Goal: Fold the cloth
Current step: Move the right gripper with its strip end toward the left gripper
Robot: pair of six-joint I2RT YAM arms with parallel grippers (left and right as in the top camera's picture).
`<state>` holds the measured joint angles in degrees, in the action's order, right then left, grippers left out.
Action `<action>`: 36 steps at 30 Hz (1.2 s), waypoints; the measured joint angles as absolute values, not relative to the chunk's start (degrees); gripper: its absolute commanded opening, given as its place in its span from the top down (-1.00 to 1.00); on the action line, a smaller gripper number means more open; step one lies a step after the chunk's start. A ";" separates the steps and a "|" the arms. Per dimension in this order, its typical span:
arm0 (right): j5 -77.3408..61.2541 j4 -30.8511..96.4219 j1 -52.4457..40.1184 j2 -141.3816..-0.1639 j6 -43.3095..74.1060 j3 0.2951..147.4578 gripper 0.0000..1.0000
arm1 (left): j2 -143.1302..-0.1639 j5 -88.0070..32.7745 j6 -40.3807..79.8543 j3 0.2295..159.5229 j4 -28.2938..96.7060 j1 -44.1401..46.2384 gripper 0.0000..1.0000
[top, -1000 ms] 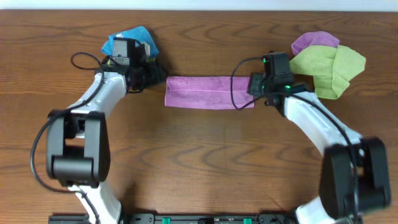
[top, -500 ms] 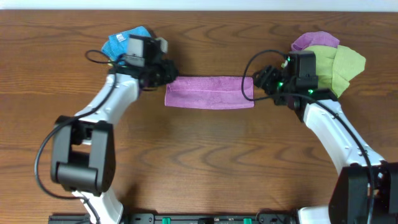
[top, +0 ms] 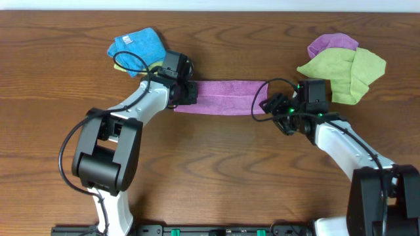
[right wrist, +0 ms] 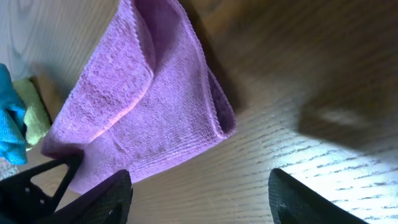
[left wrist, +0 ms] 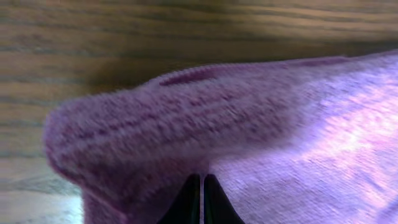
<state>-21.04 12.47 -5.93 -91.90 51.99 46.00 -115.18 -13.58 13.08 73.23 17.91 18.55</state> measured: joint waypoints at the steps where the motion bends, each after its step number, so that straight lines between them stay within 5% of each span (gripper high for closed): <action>1: -21.04 12.14 -6.04 -91.88 52.05 45.67 -0.41 | -115.33 -13.08 13.04 73.23 17.63 18.57 0.88; 18: -16.58 -2.50 -10.66 -93.06 57.04 37.63 -0.42 | -116.90 -10.22 13.02 73.23 14.94 18.65 0.89; 27: -14.76 -21.52 -14.24 -101.73 62.13 38.02 -0.31 | -116.90 -10.07 13.02 73.23 15.09 18.65 0.89; 30: -13.58 -24.95 -14.94 -103.79 62.85 38.41 -0.08 | -116.90 -10.07 13.02 73.23 15.42 18.65 0.89; 36: -8.80 -26.46 -15.27 -105.78 63.09 38.39 0.81 | -116.90 -10.07 13.04 73.23 15.90 18.65 0.89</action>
